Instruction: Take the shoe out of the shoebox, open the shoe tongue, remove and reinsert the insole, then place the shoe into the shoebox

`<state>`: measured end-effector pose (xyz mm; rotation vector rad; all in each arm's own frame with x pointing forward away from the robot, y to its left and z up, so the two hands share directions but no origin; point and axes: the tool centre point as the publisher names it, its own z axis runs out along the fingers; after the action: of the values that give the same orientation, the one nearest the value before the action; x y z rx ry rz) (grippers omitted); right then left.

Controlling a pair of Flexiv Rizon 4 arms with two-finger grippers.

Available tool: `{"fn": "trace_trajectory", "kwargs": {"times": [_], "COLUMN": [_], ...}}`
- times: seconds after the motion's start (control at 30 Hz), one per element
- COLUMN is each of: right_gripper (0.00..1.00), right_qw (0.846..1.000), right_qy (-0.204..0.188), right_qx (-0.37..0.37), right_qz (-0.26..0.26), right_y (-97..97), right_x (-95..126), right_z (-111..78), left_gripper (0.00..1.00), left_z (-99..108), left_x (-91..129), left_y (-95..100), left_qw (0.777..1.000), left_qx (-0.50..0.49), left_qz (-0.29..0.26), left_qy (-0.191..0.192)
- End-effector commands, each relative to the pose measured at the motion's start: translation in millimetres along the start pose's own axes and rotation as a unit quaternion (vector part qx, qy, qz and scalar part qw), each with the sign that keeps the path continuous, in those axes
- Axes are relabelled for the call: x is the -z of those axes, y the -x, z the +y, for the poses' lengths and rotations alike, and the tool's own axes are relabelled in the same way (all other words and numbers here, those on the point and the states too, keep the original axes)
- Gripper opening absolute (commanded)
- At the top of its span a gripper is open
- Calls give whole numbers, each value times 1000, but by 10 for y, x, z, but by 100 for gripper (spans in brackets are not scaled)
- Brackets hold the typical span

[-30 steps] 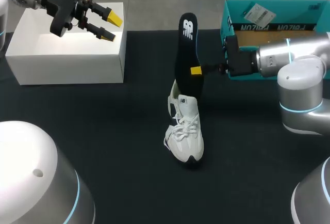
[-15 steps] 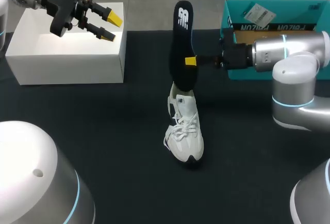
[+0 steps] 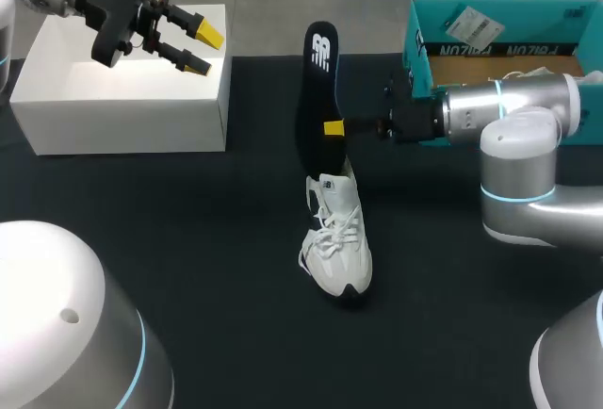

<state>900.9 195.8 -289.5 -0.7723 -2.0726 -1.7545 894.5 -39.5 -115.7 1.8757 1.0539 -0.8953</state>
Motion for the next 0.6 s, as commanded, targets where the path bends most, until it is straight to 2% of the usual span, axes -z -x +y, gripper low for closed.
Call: {"fn": "trace_trajectory", "kwargs": {"times": [0.03,0.27,0.6], "right_gripper": [0,0,0], "right_qw": [1000,1000,999], "right_qy": [1,-1,5], "right_qx": [-2,-2,27], "right_qz": [-5,-10,-20], "right_y": [-46,-67,9], "right_x": [11,47,180], "right_z": [-49,-29,79], "left_gripper": [100,100,100], "left_z": [2,2,2], "left_x": [3,3,3], "left_y": [3,3,3], "left_qw": [1000,1000,1000], "left_qx": [0,0,0], "left_qz": [2,2,2], "left_qy": [-1,-1,-1]}}
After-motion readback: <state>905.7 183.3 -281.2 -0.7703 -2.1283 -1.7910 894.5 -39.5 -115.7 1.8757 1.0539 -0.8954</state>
